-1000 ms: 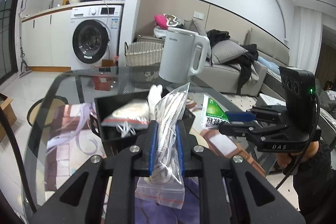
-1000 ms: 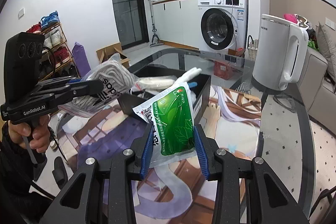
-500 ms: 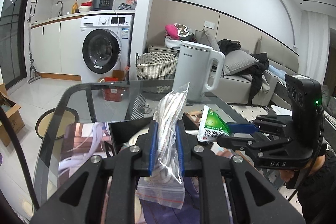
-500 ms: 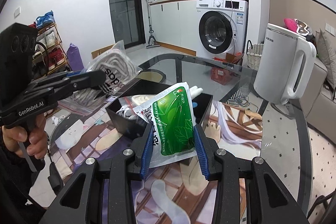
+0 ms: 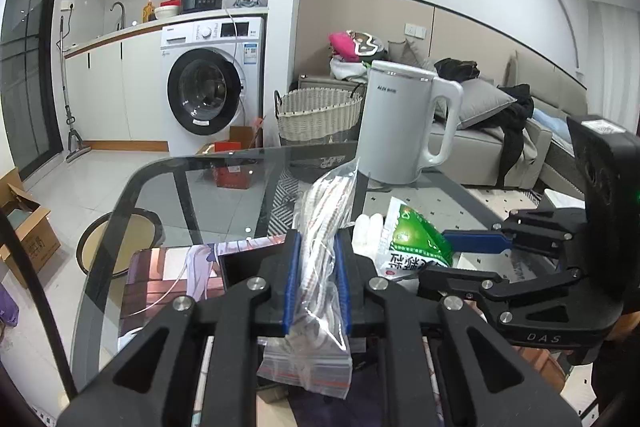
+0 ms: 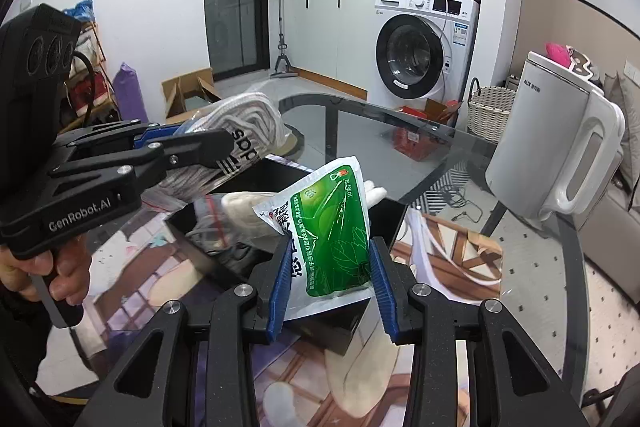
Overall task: Organize soft objects
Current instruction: 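Carry the cable bag and green sachet over the black box with both grippers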
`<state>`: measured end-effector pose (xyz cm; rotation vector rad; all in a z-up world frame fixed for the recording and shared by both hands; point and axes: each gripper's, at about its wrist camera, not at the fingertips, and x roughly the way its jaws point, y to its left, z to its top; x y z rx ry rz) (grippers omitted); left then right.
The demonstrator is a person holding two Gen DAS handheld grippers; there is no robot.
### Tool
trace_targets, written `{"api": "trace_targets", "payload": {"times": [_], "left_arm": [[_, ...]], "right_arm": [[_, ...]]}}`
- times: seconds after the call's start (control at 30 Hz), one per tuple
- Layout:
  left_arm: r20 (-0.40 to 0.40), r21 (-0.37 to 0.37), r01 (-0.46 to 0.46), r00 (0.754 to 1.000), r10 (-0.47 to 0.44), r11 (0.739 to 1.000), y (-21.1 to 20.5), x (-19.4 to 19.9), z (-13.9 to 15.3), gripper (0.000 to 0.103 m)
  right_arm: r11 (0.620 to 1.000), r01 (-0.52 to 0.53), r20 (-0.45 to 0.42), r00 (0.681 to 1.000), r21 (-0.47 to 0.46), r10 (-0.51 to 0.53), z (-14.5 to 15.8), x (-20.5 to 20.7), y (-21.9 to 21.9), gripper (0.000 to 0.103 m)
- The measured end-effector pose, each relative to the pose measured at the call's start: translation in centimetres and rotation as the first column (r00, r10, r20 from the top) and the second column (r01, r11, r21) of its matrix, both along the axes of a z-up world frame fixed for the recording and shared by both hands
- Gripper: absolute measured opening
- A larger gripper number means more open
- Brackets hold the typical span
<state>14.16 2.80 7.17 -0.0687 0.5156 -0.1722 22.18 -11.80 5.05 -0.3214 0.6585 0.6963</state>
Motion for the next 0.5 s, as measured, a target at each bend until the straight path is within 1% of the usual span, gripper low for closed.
{"api": "trace_targets", "payload": {"times": [0.13, 0.27, 0.37, 0.5], "left_arm": [[-0.032, 0.018, 0.006, 0.999, -0.005, 1.0, -0.6, 1.1, -0.9, 0.014], [-0.061, 0.03, 0.013, 0.998, -0.012, 0.999, -0.8, 2.0, -1.7, 0.015], [-0.085, 0.04, 0.026, 0.996, -0.022, 0.999, -1.1, 2.6, -2.4, 0.015], [-0.099, 0.037, 0.034, 0.995, -0.03, 0.999, -1.3, 3.0, -2.9, 0.016]], "right_arm": [[0.999, -0.017, -0.004, 1.0, -0.041, 0.017, -0.7, 0.8, 1.0, 0.037], [0.996, -0.046, -0.034, 0.998, -0.07, 0.044, -1.8, 1.6, 2.2, 0.037], [0.996, -0.053, -0.052, 0.997, -0.07, 0.05, -2.3, 1.9, 2.5, 0.037], [0.996, -0.057, -0.073, 0.996, -0.067, 0.053, -2.6, 2.3, 2.4, 0.037]]}}
